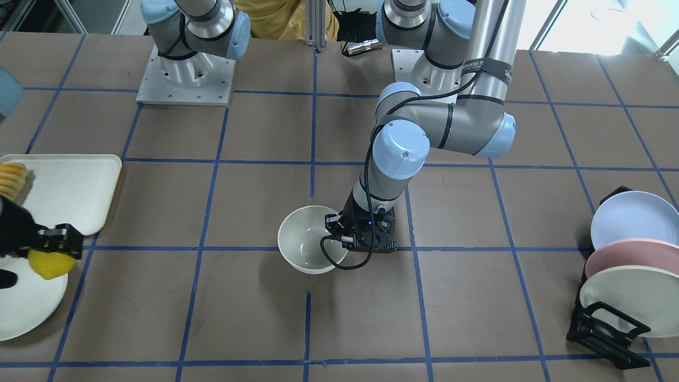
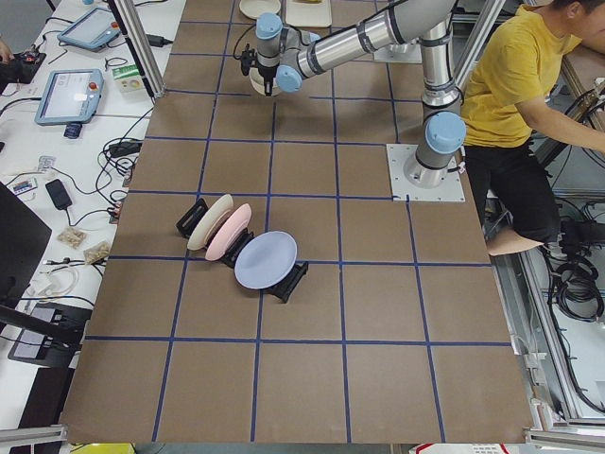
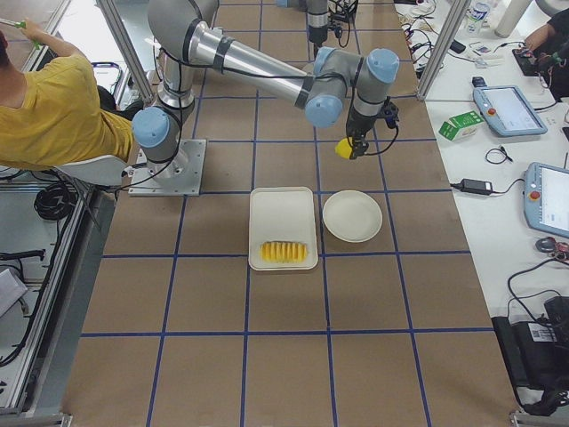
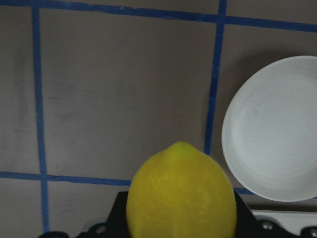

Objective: Place bowl and put lemon in it

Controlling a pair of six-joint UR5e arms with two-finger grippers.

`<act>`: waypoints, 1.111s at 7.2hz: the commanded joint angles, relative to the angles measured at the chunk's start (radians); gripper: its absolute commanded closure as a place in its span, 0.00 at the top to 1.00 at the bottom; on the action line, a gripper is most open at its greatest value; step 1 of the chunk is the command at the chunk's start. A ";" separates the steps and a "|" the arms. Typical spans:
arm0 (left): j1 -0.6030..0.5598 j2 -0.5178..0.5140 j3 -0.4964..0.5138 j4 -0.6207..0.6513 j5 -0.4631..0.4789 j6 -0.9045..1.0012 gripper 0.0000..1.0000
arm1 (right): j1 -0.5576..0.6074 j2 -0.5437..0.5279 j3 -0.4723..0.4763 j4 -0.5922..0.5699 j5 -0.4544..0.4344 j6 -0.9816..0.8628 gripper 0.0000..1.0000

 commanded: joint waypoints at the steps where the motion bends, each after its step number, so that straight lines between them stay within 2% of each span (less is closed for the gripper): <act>1: -0.006 -0.016 -0.039 0.047 0.007 -0.018 0.00 | 0.153 -0.009 -0.001 -0.003 0.063 0.295 0.00; 2: -0.006 -0.027 -0.034 0.048 -0.005 -0.038 0.00 | 0.176 -0.012 -0.001 0.000 0.092 0.336 0.00; 3: -0.004 -0.032 -0.034 0.051 -0.002 -0.040 0.19 | 0.214 -0.015 -0.001 0.000 0.091 0.358 0.00; 4: -0.001 -0.032 -0.028 0.065 -0.002 -0.037 0.76 | 0.268 -0.013 -0.001 -0.006 0.097 0.478 0.00; 5: 0.014 -0.004 -0.008 0.044 -0.002 -0.033 1.00 | 0.317 -0.004 0.002 -0.012 0.108 0.561 0.00; 7: 0.048 0.068 0.114 -0.180 0.007 -0.004 1.00 | 0.353 0.004 0.008 -0.012 0.160 0.593 0.00; 8: 0.091 0.111 0.162 -0.300 0.033 0.110 1.00 | 0.373 0.011 0.008 -0.013 0.160 0.597 0.00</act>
